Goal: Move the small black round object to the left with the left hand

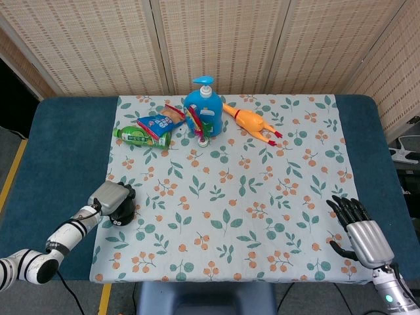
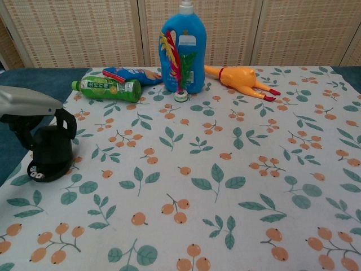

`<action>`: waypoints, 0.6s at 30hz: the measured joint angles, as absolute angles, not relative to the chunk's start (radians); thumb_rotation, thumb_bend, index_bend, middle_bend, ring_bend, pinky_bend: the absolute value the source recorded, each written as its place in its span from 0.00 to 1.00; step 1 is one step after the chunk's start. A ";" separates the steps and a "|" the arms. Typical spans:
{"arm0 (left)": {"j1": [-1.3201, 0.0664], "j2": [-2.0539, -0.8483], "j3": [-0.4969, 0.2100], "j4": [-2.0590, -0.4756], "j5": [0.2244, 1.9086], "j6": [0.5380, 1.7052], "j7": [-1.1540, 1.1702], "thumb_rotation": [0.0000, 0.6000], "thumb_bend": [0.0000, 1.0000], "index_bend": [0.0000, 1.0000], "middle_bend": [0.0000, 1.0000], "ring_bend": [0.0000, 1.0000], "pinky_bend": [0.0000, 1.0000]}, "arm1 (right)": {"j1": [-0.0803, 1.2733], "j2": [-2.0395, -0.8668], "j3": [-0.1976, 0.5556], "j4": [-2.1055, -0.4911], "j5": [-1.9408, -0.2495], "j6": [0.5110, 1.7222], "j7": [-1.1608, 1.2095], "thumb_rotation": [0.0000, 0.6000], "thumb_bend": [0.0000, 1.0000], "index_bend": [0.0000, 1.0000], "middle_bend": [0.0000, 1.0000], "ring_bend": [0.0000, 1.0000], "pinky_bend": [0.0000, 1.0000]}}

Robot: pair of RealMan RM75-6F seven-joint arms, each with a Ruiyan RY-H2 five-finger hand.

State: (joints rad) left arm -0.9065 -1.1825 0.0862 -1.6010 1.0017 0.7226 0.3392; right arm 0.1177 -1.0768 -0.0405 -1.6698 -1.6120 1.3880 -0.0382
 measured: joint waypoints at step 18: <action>-0.807 -1.193 0.062 -1.457 1.078 0.844 0.353 1.00 0.43 0.45 0.47 0.39 0.62 | 0.115 -1.076 -0.042 -1.672 -1.616 1.392 -0.040 1.00 0.18 0.00 0.00 0.00 0.00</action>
State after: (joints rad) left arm -0.8072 -1.1925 0.0620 -1.4565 1.0784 0.8440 0.3525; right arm 0.1149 -1.0758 -0.0420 -1.6724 -1.6159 1.3916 -0.0403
